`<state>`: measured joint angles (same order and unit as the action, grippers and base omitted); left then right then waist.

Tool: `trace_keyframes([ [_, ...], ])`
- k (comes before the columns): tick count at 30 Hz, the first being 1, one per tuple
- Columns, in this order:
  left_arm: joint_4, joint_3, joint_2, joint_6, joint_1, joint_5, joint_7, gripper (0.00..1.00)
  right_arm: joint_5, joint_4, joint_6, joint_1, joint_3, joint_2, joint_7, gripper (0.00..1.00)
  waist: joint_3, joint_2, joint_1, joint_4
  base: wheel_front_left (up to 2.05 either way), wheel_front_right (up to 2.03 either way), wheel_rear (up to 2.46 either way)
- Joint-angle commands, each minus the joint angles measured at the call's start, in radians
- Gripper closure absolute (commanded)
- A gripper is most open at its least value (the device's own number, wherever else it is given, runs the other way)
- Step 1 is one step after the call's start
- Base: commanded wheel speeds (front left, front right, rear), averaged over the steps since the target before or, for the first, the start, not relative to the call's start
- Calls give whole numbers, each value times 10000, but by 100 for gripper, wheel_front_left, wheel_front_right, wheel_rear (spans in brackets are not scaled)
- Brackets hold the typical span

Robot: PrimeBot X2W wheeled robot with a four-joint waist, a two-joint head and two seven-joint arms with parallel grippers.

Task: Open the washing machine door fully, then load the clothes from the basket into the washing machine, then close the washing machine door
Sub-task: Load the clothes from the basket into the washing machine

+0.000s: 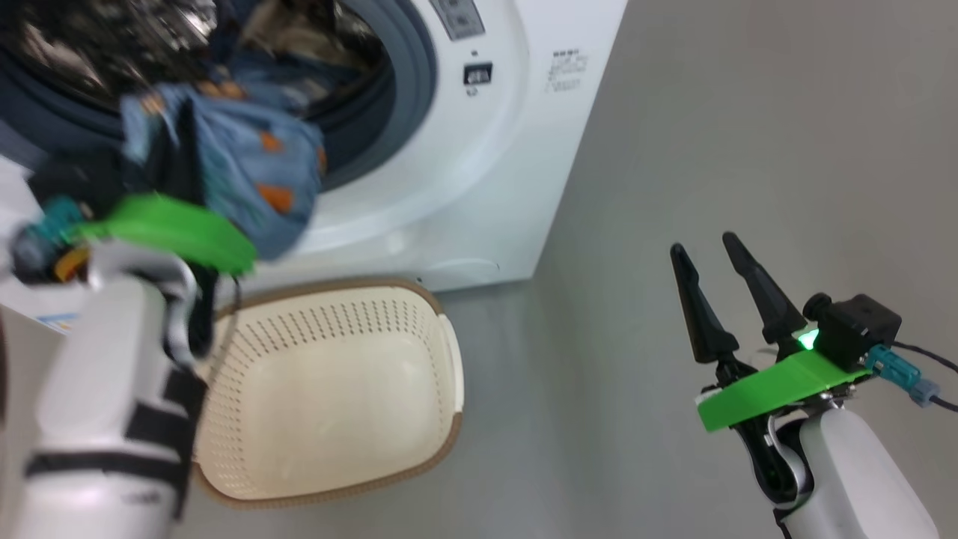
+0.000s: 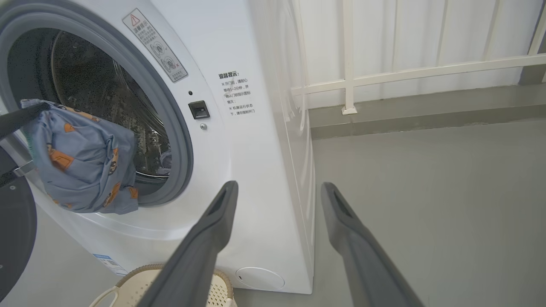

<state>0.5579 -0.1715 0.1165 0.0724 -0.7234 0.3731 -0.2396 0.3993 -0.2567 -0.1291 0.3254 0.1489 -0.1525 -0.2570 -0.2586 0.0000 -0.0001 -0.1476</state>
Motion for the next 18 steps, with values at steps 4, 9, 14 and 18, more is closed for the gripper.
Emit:
trace_keyframes([
  [4, 1113, 421, 620, 56, -2066, -335, -187, 100, -61, 396, -16, 418, 147, 237, -48, 0, -1695, 0, 1, -933, 0, 0, 0],
  [9, 2397, 668, 991, 11, -3613, -439, -213, 100, -40, 552, -16, 690, 163, 542, -48, 0, -2711, 0, 1, -1469, 0, 0, 0],
  [14, 3423, 578, 1405, -114, -5134, -864, -219, 100, 36, 672, -16, 997, 224, 827, -48, 0, -3690, 0, 1, -2060, 0, 0, 0],
  [18, 4034, 430, 1655, -181, -5926, -1145, -220, 100, 98, 704, -16, 1099, 336, 943, -48, 0, -4091, 0, 1, -2442, 0, 0, 0],
])
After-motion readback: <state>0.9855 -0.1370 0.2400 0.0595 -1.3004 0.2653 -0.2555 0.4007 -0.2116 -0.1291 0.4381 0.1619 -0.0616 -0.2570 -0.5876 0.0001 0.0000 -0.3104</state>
